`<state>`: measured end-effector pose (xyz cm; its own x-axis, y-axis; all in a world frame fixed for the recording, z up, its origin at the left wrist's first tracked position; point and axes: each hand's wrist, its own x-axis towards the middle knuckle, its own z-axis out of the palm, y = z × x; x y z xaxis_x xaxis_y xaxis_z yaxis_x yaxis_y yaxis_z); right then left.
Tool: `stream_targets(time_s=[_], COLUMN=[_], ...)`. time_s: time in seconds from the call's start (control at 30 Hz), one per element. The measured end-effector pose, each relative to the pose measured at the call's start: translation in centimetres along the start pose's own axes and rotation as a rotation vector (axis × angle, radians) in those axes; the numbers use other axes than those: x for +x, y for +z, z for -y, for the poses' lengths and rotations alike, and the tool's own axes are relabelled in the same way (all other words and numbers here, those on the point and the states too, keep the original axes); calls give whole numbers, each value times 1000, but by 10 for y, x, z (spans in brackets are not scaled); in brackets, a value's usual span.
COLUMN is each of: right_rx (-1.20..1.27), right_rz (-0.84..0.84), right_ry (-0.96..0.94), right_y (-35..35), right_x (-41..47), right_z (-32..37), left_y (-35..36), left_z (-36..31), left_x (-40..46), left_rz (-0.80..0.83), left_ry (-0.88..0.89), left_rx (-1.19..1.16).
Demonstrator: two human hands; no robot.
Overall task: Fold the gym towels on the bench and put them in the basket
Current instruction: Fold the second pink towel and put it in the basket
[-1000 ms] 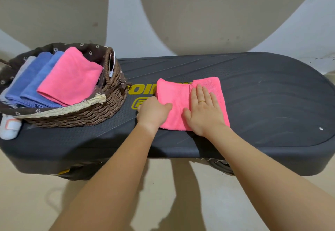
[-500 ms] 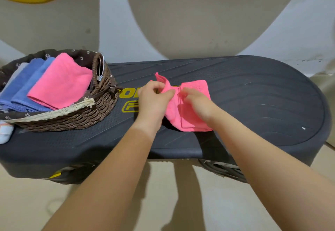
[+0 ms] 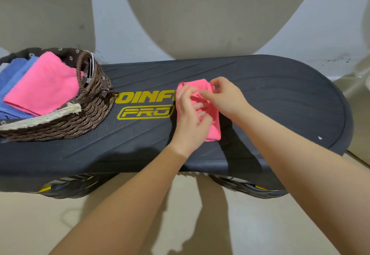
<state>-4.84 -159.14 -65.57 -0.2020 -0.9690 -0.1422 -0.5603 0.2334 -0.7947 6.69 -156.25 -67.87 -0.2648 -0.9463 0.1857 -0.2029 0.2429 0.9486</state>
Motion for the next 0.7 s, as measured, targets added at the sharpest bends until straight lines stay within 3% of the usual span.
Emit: stream_targets(time_s=[0.13,0.3,0.43,0.53,0.6,0.7], right_rx=[-149,-426,-234,13,-7,-121], right_rz=[-17,67,-33,-115,-140,-170], right_ry=[-164,-195,-102,22,12,-98], right_y=[13,14,8,9,13,19], right_x=[-1,6,20,28,29,26], right_z=[3,1,-5,-12,-15,-19], left_y=[-4,-7,-10,-16,-18,-16], left_z=[-2,6,8,7,9,12], left_x=[1,-5,-5,7,14,18], left_rz=[-188,-229,-222,58,270,380], left_ry=[-97,-31,-28,-35,-48,-125], left_rx=[-69,447,719,924,1061,1085])
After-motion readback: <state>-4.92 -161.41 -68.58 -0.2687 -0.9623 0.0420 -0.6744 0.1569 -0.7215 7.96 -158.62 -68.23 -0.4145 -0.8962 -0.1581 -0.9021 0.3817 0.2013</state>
